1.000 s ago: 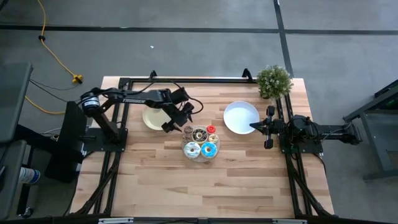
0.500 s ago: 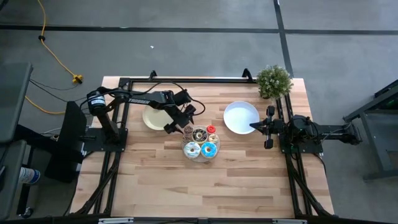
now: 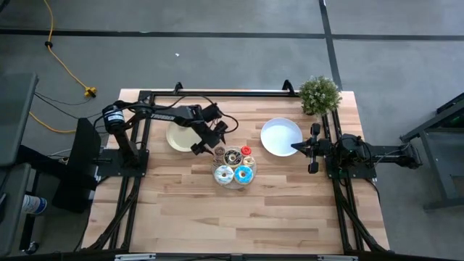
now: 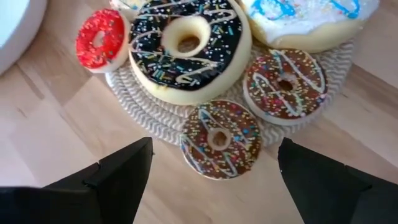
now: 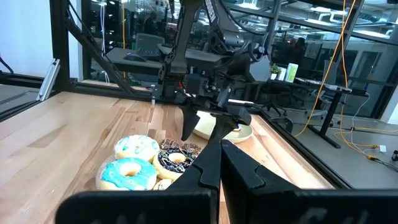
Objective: Pick & Place donuts
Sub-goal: Put the top small brown donut on the brown plate
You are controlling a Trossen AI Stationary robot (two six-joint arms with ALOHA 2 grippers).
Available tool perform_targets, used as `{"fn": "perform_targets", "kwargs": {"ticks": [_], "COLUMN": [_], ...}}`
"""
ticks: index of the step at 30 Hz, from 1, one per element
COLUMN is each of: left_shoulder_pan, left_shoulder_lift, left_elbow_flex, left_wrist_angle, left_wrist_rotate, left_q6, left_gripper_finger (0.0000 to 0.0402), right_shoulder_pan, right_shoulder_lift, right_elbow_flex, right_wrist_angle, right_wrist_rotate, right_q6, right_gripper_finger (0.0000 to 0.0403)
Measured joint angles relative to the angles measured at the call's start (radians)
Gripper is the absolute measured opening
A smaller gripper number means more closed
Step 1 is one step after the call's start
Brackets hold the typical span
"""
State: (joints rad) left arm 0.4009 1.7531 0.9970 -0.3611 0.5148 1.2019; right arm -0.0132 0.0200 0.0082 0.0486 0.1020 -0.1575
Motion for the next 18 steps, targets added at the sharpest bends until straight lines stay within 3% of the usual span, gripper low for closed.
{"fn": "perform_targets", "kwargs": {"ticks": [18], "left_shoulder_pan": [0.018], "left_shoulder_lift": [0.045], "left_elbow_flex": [-0.032], "left_wrist_angle": [0.091], "left_wrist_rotate": [0.038], "left_q6": [-0.052], "left_gripper_finger": [0.0334], "right_shoulder_pan": [0.0], "right_shoulder_lift": [0.0], "right_elbow_flex": [0.0], "right_wrist_angle": [0.0], "right_wrist_rotate": [0.0], "right_q6": [0.0], "right_gripper_finger": [0.0]}}
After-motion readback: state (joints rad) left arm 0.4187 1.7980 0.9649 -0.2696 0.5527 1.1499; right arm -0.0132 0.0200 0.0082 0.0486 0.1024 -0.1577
